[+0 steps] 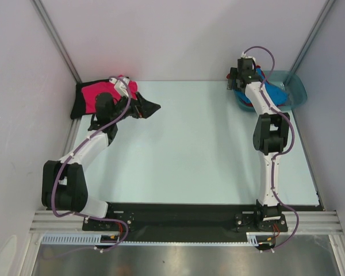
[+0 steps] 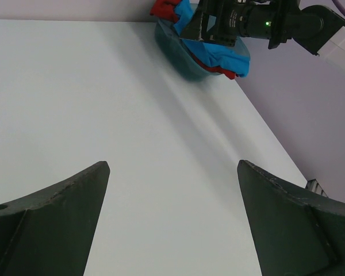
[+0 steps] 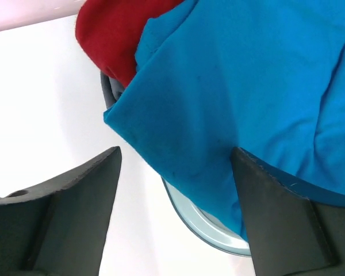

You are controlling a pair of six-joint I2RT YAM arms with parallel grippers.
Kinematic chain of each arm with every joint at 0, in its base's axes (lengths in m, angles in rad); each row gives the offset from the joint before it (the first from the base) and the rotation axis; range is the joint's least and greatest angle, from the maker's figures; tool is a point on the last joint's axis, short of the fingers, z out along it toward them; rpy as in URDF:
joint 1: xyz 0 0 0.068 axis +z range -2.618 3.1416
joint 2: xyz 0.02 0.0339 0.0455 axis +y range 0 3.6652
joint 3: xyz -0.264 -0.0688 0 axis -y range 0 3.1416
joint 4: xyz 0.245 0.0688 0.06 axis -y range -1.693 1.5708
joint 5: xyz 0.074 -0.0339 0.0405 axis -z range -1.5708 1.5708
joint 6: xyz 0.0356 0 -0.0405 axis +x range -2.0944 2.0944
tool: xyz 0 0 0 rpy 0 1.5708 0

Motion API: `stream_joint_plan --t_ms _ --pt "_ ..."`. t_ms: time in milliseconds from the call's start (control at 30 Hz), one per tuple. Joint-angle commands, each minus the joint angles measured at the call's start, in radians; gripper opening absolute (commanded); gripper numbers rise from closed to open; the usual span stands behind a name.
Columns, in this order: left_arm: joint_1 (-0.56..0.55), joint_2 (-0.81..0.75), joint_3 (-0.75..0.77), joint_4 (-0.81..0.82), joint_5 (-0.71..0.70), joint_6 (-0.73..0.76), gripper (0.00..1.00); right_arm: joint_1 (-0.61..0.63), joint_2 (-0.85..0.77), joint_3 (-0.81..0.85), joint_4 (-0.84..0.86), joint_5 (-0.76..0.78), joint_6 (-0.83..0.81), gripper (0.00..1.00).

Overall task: Fold and stack the t-shirts
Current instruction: Grab the tshirt from the pile

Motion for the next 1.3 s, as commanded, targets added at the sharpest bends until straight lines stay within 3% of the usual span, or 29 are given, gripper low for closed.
stream_joint_plan --t_ms 0,67,100,233,400,633,900,1100,1267 --pt "-0.006 0.015 0.046 0.025 0.01 0.019 1.0 0.001 0.006 0.06 0.016 0.002 -0.013 0.78" --pt "-0.008 0.023 0.044 0.029 0.007 0.02 1.0 0.0 0.018 0.071 0.011 0.014 -0.013 0.71" --pt "-0.008 0.023 0.044 0.031 0.005 0.019 1.0 0.0 0.027 0.077 0.01 0.016 -0.012 0.59" --pt "-0.008 0.03 0.046 0.023 -0.001 0.026 1.0 -0.006 0.032 0.089 0.011 0.022 -0.007 0.26" --pt "-0.008 0.027 0.046 0.02 0.008 0.019 1.0 -0.012 0.012 0.082 0.016 0.016 -0.004 0.0" --pt "-0.009 0.012 0.036 0.015 0.003 0.02 0.99 -0.014 -0.036 0.031 0.045 0.0 -0.007 0.0" --pt "-0.023 0.009 0.035 -0.001 -0.003 0.022 1.0 0.008 -0.249 -0.092 0.1 -0.032 -0.044 0.0" --pt "-0.036 -0.038 0.023 -0.023 -0.01 0.022 1.0 0.122 -0.371 -0.118 0.037 0.071 -0.11 0.0" --pt "-0.039 -0.091 0.01 -0.069 -0.012 0.031 1.0 0.237 -0.483 -0.24 0.005 0.14 -0.101 0.0"
